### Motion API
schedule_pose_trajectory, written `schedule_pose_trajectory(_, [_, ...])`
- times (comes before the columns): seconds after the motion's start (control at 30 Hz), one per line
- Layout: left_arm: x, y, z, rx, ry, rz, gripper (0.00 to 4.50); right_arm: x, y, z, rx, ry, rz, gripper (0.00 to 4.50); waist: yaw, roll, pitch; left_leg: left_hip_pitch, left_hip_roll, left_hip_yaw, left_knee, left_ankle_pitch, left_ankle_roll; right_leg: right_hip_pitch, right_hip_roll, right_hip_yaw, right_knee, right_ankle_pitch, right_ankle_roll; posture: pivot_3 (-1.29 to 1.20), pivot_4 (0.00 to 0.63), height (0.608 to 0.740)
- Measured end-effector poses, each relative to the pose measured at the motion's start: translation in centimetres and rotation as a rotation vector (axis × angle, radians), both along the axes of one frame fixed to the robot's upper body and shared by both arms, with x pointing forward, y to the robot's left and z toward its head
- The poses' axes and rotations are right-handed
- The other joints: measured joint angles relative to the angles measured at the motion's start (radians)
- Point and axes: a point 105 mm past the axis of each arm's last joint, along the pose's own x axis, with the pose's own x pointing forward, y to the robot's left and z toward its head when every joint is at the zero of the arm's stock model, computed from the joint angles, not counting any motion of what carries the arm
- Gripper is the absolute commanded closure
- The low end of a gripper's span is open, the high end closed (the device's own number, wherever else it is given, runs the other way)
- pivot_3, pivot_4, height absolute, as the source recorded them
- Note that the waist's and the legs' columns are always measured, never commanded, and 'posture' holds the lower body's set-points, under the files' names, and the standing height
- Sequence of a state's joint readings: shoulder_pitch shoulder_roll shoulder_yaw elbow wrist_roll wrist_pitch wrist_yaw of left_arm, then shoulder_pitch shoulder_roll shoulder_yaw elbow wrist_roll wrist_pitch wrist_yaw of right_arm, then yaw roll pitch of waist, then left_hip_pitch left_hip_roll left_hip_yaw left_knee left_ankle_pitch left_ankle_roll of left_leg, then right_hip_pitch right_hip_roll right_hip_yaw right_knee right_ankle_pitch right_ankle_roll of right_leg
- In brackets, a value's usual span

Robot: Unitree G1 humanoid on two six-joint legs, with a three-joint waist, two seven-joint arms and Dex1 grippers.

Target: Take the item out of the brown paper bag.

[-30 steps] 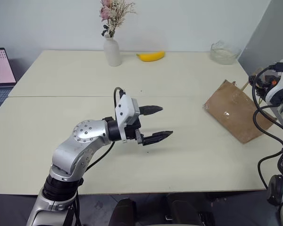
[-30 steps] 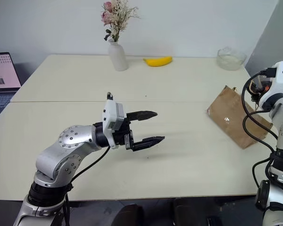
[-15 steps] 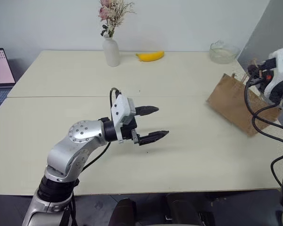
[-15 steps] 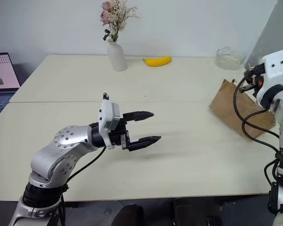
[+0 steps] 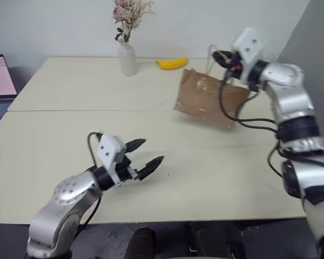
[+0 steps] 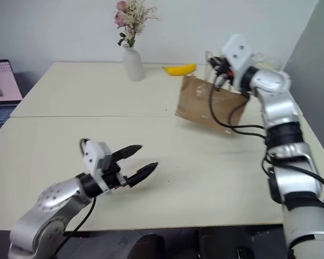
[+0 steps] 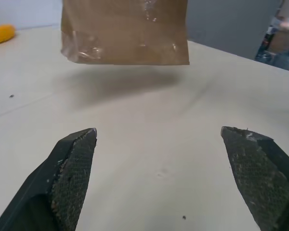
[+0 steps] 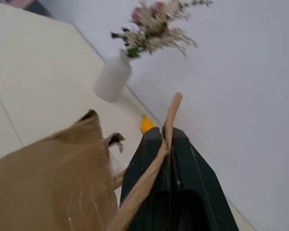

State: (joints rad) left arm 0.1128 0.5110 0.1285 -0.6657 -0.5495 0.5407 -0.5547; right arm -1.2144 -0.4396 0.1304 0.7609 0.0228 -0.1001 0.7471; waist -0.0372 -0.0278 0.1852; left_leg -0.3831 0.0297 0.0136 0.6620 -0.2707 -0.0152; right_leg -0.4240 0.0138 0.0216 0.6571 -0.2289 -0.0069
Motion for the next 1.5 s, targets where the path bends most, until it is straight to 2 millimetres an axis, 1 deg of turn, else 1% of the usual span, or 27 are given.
schedule_pose_trajectory(0.03, [-0.2, 0.4, -0.5, 0.003, 0.009, 0.036, 0.16, 0.0, 1.5, -0.2, -0.011, -0.005, 0.040, 4.49, 0.002, 0.000, 0.000, 0.000, 0.000, -0.001, 0.000, 0.000, 0.000, 0.000, 0.000, -0.001, 0.000, 0.001, -0.001, 0.00, 0.150, 0.740])
schedule_pose_trajectory(0.17, [-0.6, 2.0, -1.2, 0.025, 0.006, 0.158, 0.16, -0.1, 6.1, -0.9, -0.057, -0.019, 0.145, 4.49, 0.008, 0.000, 0.000, -0.001, 0.000, -0.002, 0.000, 0.000, 0.000, 0.000, -0.001, -0.002, 0.001, 0.001, -0.004, 0.00, 0.150, 0.740])
schedule_pose_trajectory(0.27, [-1.2, 2.3, -1.4, 0.032, -0.001, 0.206, 0.16, -0.4, 8.6, -1.3, -0.074, -0.034, 0.200, 4.49, 0.010, 0.000, 0.000, -0.001, -0.001, -0.002, 0.000, 0.000, 0.000, 0.000, -0.002, -0.003, 0.000, 0.001, -0.005, 0.00, 0.150, 0.740])
schedule_pose_trajectory(0.47, [-1.9, 2.6, -1.3, 0.035, -0.017, 0.263, 0.16, -1.2, 11.3, -2.6, -0.137, -0.051, 0.265, 4.49, 0.008, 0.000, 0.000, -0.001, 0.000, -0.003, 0.000, 0.000, 0.000, 0.000, -0.002, -0.004, 0.001, 0.000, -0.006, 0.00, 0.150, 0.740])
schedule_pose_trajectory(0.6, [-2.3, 2.6, -1.2, 0.047, -0.028, 0.284, 0.16, -1.6, 12.1, -3.6, -0.181, -0.058, 0.293, 4.49, 0.008, 0.000, 0.000, 0.000, 0.000, -0.003, 0.000, 0.000, 0.000, 0.000, -0.002, -0.004, 0.002, 0.000, -0.007, 0.00, 0.150, 0.740])
schedule_pose_trajectory(0.77, [-2.4, 2.6, -1.3, 0.054, -0.023, 0.294, 0.16, -1.9, 12.6, -4.0, -0.204, -0.078, 0.317, 4.49, 0.007, 0.000, 0.000, 0.000, 0.000, -0.003, 0.000, 0.000, 0.000, 0.000, -0.002, -0.004, 0.003, -0.001, -0.006, 0.00, 0.150, 0.740])
schedule_pose_trajectory(0.93, [-2.4, 2.5, -1.0, 0.062, -0.039, 0.296, 0.16, -2.0, 12.8, -4.4, -0.237, -0.091, 0.319, 4.49, 0.007, 0.000, 0.000, 0.000, 0.000, -0.003, 0.000, 0.000, 0.000, 0.000, -0.002, -0.004, 0.003, -0.001, -0.005, 0.00, 0.150, 0.740])
schedule_pose_trajectory(1.23, [-1.9, 1.9, -0.4, 0.062, -0.071, 0.269, 0.16, -1.3, 12.6, -5.8, -0.323, -0.085, 0.255, 4.49, 0.006, 0.000, 0.000, 0.000, 0.000, -0.003, 0.000, 0.000, 0.000, 0.000, -0.002, -0.004, 0.003, -0.002, -0.005, 0.00, 0.150, 0.740])
schedule_pose_trajectory(1.33, [-1.8, 1.5, -0.4, 0.060, -0.071, 0.256, 0.16, -1.2, 12.5, -5.9, -0.324, -0.076, 0.248, 3.91, 0.006, 0.000, 0.000, 0.000, 0.000, -0.003, 0.000, 0.000, 0.000, 0.000, -0.002, -0.004, 0.004, -0.002, -0.005, 0.00, 0.150, 0.740])
schedule_pose_trajectory(1.5, [-1.7, 1.4, -0.3, 0.065, -0.074, 0.245, 0.16, -1.1, 12.3, -6.1, -0.332, -0.052, 0.250, 2.14, 0.006, 0.000, 0.000, 0.000, 0.000, -0.003, 0.000, 0.000, 0.000, 0.000, -0.001, -0.004, 0.004, -0.002, -0.005, 0.00, 0.150, 0.740])
